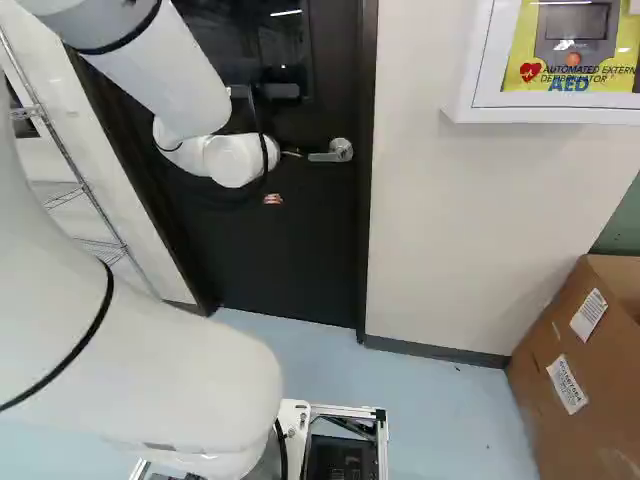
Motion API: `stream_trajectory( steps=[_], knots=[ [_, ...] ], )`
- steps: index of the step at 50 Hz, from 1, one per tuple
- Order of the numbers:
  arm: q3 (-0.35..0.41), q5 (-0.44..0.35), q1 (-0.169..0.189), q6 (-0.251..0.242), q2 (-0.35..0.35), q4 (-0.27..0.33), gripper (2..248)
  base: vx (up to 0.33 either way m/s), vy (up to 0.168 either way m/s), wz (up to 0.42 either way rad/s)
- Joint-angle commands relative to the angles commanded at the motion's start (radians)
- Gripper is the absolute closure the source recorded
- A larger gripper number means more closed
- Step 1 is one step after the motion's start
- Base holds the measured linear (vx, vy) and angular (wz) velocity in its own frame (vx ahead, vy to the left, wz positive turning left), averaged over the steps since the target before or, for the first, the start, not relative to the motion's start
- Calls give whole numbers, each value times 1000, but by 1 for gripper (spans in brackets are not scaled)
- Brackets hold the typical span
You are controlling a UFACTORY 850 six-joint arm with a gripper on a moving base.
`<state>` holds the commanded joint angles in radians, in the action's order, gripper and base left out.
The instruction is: Open the door and move inside
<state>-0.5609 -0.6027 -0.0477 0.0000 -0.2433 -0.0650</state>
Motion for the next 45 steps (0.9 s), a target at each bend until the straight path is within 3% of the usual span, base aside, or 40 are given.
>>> stream_trajectory(
  steps=[25, 45],
  knots=[
    [-83, 58, 26, 0, 33, 0, 3, 0, 0, 0],
    [-99, 63, 45, 0, 68, 0, 3, 0, 0, 0]
  ],
)
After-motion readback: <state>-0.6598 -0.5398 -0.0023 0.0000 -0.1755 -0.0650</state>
